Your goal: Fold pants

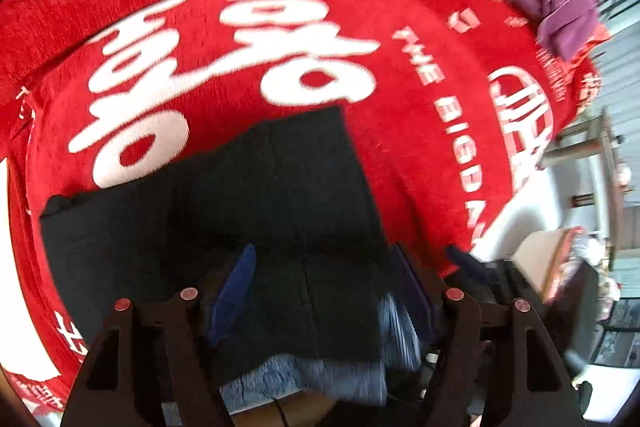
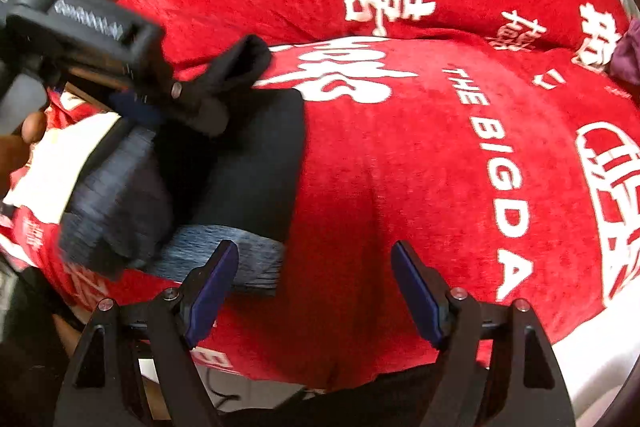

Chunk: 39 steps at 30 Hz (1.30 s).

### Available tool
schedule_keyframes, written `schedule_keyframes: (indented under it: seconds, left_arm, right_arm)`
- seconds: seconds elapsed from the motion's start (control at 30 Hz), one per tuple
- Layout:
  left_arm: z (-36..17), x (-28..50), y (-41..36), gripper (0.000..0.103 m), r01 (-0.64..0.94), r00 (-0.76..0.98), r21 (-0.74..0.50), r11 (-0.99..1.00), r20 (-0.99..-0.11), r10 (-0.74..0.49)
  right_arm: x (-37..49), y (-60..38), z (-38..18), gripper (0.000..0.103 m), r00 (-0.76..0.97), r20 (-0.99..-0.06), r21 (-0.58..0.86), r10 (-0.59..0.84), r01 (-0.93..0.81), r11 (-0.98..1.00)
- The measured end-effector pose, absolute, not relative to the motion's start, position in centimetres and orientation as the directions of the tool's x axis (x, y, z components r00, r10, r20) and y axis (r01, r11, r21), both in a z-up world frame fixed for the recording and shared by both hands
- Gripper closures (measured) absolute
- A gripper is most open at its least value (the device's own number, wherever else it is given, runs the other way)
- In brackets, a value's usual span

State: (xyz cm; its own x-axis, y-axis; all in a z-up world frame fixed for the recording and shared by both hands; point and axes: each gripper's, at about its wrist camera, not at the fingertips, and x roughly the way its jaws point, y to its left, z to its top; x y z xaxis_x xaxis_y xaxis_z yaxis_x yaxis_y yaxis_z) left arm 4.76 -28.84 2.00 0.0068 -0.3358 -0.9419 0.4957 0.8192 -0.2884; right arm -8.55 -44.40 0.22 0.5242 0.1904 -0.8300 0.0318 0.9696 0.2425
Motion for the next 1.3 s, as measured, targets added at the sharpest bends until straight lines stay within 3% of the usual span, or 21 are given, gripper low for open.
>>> schedule_keyframes:
  seconds: [0.1, 0.2, 0.3, 0.43, 0.53, 0.67, 0.7, 0.73, 0.77, 0.8, 0.93, 1.1, 1.3]
  left_arm:
    - [4.5, 4.0, -26.1, 0.032, 0.515, 0.071, -0.3, 0.803, -0.918, -0.389]
    - [4.1, 2.8, -22.4, 0.012, 0.503, 0.2, -0.164, 0.849, -0.933, -0.299]
    - [1.8, 1.7, -18.7, 0.012, 0.458, 0.213, -0.164, 0.874, -0.934, -0.287]
    - [-0.7, 1.0, -15.7, 0.012, 0.384, 0.198, -0.234, 0.893, -0.924, -0.327]
    - [-1.7, 0.7, -15.0, 0.012, 0.375, 0.218, -0.259, 0.89, -0.909, -0.356]
    - [-1.8, 0.7, -14.8, 0.012, 0.369, 0.24, -0.27, 0.889, -0.897, -0.371]
    - [-1.6, 0.7, -14.7, 0.012, 0.363, 0.239, -0.273, 0.891, -0.897, -0.372]
    - [-1.5, 0.9, -14.6, 0.012, 0.353, 0.239, -0.277, 0.894, -0.897, -0.372]
    - [-1.2, 1.2, -14.4, 0.012, 0.34, 0.242, -0.288, 0.895, -0.893, -0.379]
    - [-0.8, 1.3, -14.2, 0.012, 0.333, 0.247, -0.304, 0.892, -0.885, -0.394]
    - [-1.1, 2.1, -13.4, 0.012, 0.304, 0.262, -0.31, 0.901, -0.882, -0.392]
    - [-3.4, 2.2, -13.4, 0.012, 0.319, 0.248, -0.285, 0.904, -0.895, -0.37]
    - [-2.4, 2.8, -12.7, 0.012, 0.285, 0.266, -0.333, 0.899, -0.873, -0.408]
  right_arm:
    - [-8.7, -43.9, 0.9, 0.022, 0.548, -0.801, 0.284, 0.241, -0.006, 0.959]
    - [-9.2, -43.5, 1.5, 0.022, 0.556, -0.783, 0.314, 0.28, -0.036, 0.949]
    - [-9.9, -44.2, 1.6, 0.021, 0.557, -0.767, 0.368, 0.318, -0.025, 0.93]
    - [-10.2, -45.4, 1.1, 0.02, 0.554, -0.678, 0.571, 0.483, -0.016, 0.821]
    - [-9.2, -45.0, 1.1, 0.014, 0.581, -0.632, 0.616, 0.513, -0.024, 0.787]
    - [-6.4, -42.7, -0.6, 0.013, 0.533, -0.623, 0.673, 0.573, -0.008, 0.74]
    - [-6.1, -41.8, -0.3, 0.022, 0.529, -0.623, 0.662, 0.576, -0.036, 0.749]
    - [-5.7, -40.8, -0.2, 0.055, 0.518, -0.642, 0.63, 0.565, -0.063, 0.774]
    - [-5.2, -39.7, -0.1, 0.075, 0.497, -0.686, 0.576, 0.532, -0.075, 0.814]
    - [-4.4, -38.9, -0.1, 0.079, 0.475, -0.727, 0.528, 0.496, -0.074, 0.846]
    - [-3.3, -41.0, 0.9, 0.083, 0.52, -0.696, 0.585, 0.496, 0.009, 0.811]
    - [-3.6, -42.1, -2.2, 0.082, 0.494, -0.703, 0.631, 0.511, 0.105, 0.768]
    - [-4.0, -39.7, -0.1, 0.081, 0.498, -0.761, 0.496, 0.415, 0.036, 0.867]
